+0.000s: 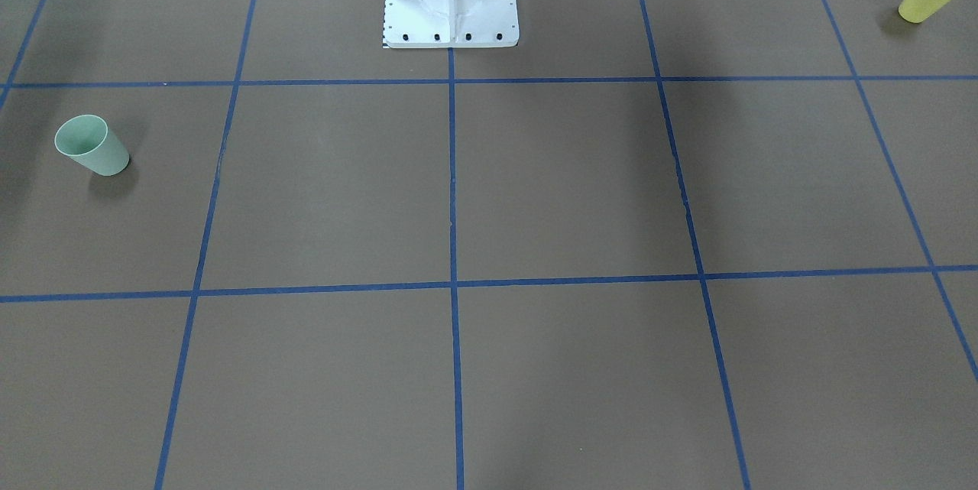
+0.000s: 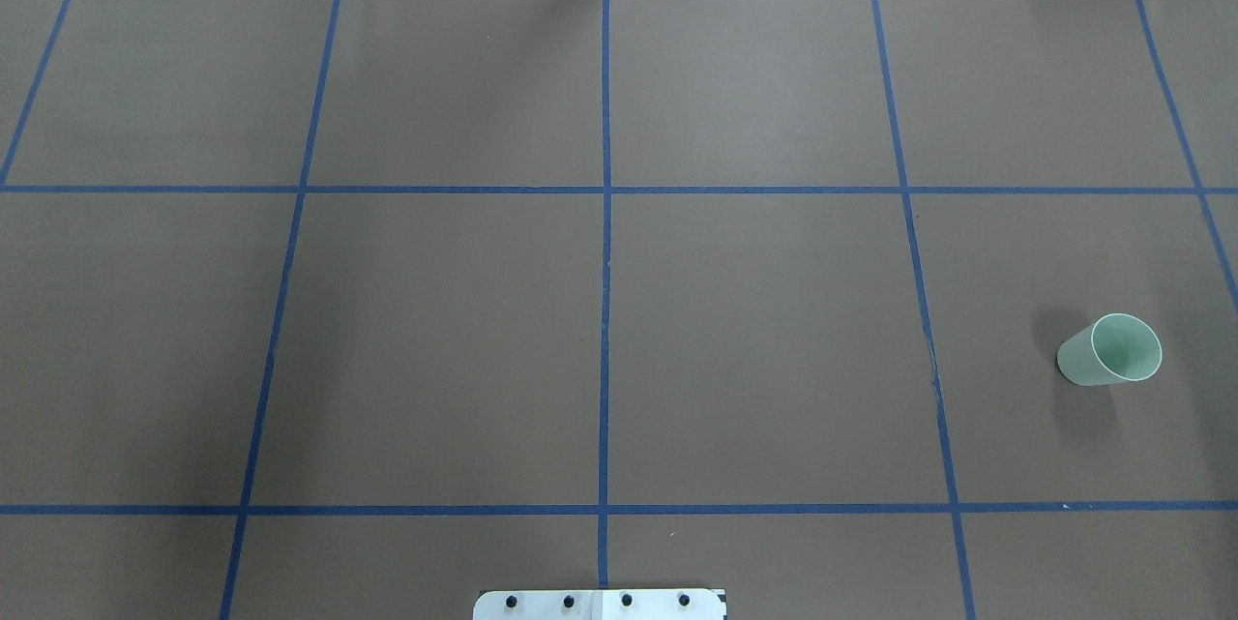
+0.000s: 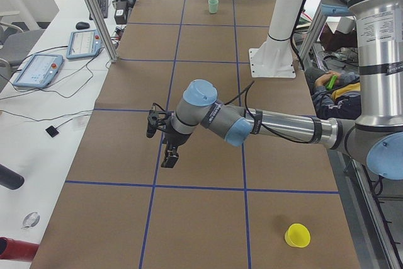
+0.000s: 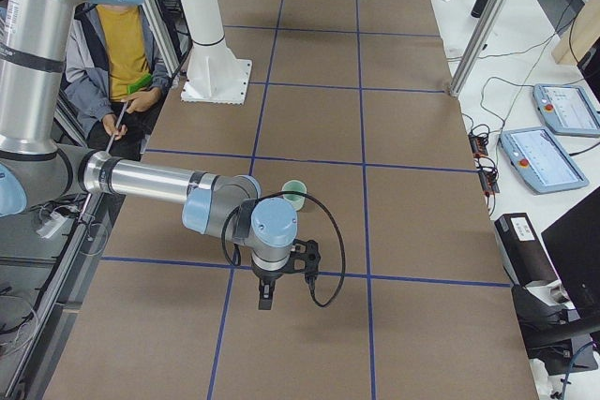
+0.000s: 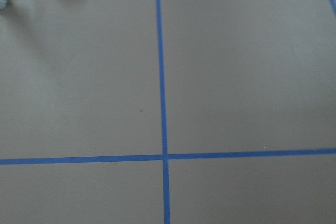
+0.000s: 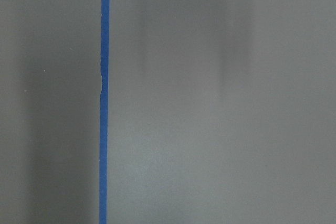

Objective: Transfer and stack yellow cup on green cup

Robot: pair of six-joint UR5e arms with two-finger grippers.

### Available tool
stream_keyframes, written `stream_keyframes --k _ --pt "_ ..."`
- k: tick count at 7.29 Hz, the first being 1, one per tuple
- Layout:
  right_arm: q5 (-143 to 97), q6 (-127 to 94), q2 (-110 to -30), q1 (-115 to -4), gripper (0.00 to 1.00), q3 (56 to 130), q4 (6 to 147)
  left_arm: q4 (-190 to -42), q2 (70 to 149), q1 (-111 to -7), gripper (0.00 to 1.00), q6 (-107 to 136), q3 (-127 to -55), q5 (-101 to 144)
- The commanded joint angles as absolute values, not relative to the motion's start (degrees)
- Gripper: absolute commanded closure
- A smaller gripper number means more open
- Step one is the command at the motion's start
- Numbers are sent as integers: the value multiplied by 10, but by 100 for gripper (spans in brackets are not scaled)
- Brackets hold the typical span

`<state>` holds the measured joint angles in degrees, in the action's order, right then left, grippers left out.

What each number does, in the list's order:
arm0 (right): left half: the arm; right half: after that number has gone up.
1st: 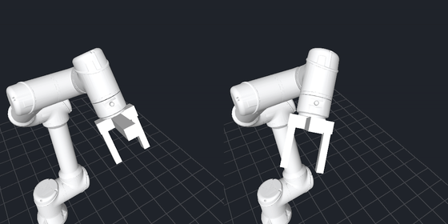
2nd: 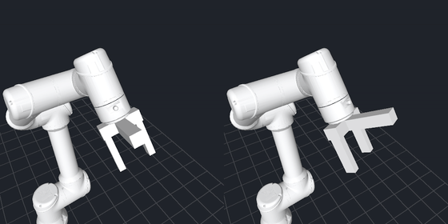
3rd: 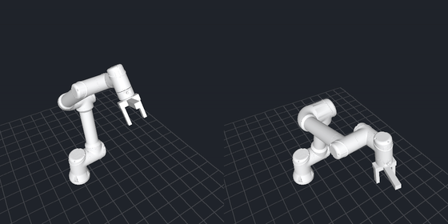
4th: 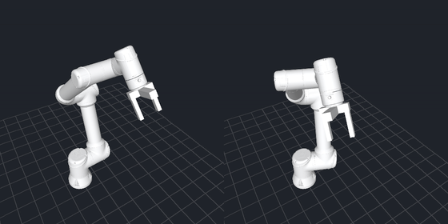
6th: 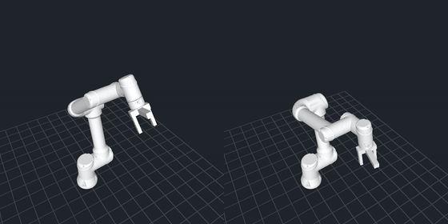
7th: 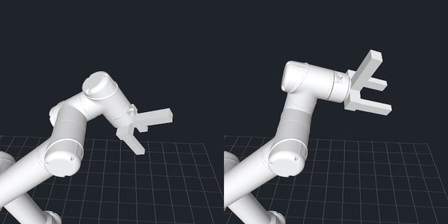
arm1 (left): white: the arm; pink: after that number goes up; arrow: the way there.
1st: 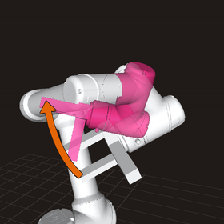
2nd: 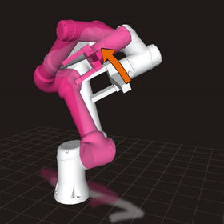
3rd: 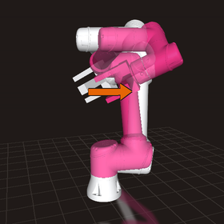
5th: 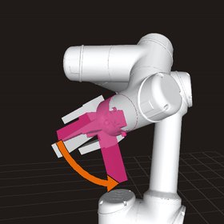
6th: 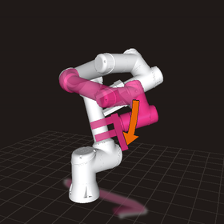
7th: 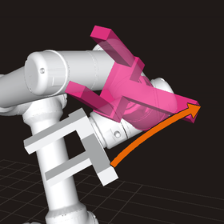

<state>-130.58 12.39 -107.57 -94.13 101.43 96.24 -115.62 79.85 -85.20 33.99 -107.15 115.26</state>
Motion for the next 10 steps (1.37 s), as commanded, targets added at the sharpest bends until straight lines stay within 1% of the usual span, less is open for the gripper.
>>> stream_keyframes --k 1,3,5,6,7,9,10 --pt "-1306 123 -1082 -941 0 1014 962 -1156 769 -787 0 499 -1075 969" --pt "-1306 123 -1082 -941 0 1013 963 -1148 714 -731 0 638 -1074 855" --pt "-1306 124 -1083 -941 0 1013 962 -1148 624 -684 0 753 -1074 763" --pt "-1306 123 -1083 -941 0 1013 963 -1147 584 -680 0 791 -1074 740" --pt "-1306 122 -1084 -940 0 1013 963 -1118 572 -680 0 833 -1074 728" --pt "-1306 123 -1083 -941 0 1012 962 -1019 577 -658 0 935 -1076 725" --pt "-1306 123 -1083 -940 0 1012 962 -939 589 -616 0 1005 -1076 726"
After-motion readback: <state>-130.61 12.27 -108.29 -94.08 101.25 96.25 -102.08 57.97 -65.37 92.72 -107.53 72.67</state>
